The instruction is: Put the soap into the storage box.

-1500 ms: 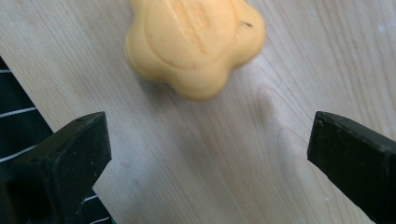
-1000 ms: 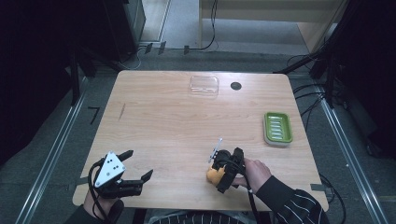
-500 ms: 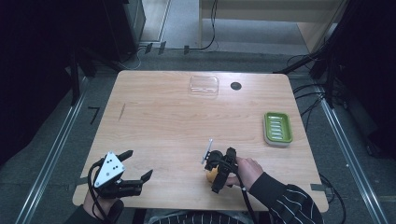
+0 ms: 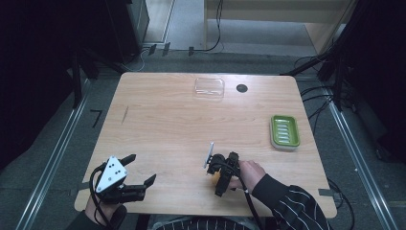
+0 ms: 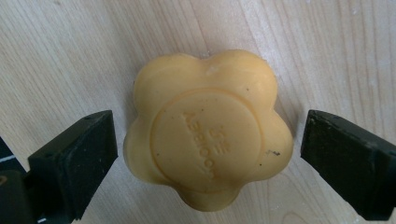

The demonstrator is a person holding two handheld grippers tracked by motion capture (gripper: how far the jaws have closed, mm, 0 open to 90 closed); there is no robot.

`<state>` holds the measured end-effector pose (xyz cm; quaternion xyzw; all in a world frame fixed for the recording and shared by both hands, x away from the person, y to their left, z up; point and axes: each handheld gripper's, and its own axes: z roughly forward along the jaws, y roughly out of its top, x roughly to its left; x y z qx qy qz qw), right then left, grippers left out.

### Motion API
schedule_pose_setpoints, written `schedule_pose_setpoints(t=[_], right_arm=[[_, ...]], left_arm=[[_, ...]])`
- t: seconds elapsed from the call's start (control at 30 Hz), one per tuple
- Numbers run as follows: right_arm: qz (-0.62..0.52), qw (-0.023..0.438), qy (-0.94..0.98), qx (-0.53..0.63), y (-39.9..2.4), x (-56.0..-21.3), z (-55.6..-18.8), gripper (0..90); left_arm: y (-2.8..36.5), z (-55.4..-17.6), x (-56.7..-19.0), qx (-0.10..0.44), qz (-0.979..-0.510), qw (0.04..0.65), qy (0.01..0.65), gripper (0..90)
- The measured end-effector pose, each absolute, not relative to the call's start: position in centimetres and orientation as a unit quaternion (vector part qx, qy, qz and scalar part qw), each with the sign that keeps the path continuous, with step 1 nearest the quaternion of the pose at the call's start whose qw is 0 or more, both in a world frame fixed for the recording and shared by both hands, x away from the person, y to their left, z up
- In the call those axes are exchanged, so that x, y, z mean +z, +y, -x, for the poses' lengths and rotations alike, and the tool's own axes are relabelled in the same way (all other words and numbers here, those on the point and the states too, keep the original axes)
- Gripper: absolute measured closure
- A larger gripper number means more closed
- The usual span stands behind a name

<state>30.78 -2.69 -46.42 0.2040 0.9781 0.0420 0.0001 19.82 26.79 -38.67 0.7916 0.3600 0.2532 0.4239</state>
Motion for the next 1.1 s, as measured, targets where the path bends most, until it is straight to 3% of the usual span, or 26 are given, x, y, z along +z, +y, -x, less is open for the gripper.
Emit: schedule_pose_setpoints(t=[0.1, 1.1], right_arm=[[-0.211, 0.003, 0.976, 0.047, -2.73, -46.40, -30.81, 14.6], [-0.200, 0.018, 0.979, 0.040, -2.50, -46.50, -30.13, 25.6]], left_arm=[[26.77, -19.81, -38.67, 0.253, -0.792, 0.424, 0.360, 13.6], [26.79, -19.75, -38.65, 0.254, -0.790, 0.425, 0.361, 13.6]])
